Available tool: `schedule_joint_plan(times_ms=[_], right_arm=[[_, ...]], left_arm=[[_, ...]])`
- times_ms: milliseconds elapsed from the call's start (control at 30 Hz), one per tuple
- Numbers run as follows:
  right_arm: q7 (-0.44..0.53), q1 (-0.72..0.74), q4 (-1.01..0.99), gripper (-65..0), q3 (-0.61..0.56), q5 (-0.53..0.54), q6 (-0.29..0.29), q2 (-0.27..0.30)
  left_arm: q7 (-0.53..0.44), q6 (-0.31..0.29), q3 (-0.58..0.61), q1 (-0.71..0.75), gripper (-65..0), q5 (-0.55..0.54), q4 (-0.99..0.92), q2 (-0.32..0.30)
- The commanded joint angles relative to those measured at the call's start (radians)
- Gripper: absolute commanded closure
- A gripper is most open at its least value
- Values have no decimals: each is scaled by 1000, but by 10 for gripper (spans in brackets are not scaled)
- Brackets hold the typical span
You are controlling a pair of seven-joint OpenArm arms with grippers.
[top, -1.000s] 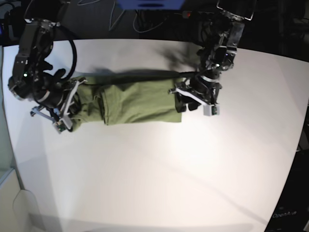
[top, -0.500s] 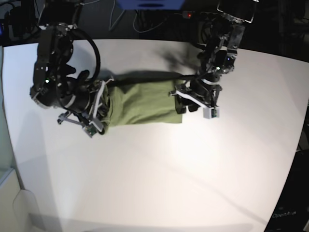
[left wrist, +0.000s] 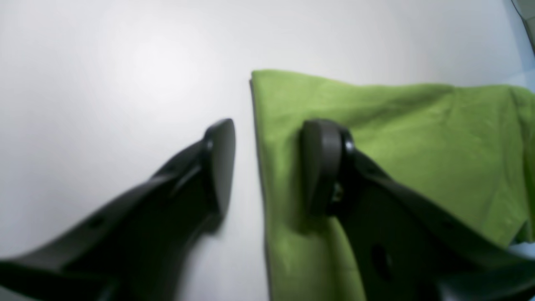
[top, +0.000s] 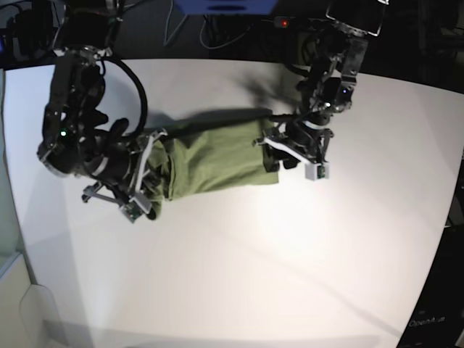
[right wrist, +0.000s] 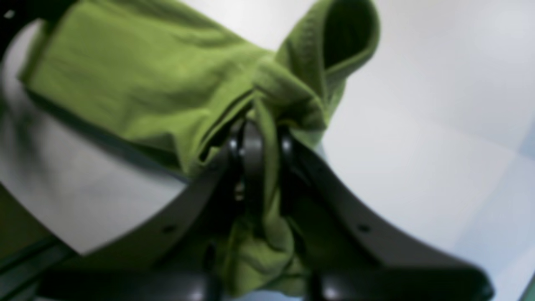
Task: Fold the T-shirt properly
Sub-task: 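Carry the folded end with the right gripper over onto the strip's middle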
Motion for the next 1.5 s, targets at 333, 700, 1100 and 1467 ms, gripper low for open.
schedule_joint_plan(times_ms=[333, 700, 1100, 1467], right_arm=[[49, 16, 19, -10, -2, 31, 10, -59], [50, -8, 13, -12, -57, 31, 10, -155], [75, -10, 10, -13, -163, 29, 10, -239], [204, -16, -143, -15, -278, 29, 10, -245]], left_arm=[[214, 125, 43, 13, -295, 17, -58, -11], [240, 125, 49, -9, -295, 15, -60, 1], [239, 125, 47, -9, -295, 15, -60, 1], [239, 125, 47, -1, -295, 14, -55, -1]])
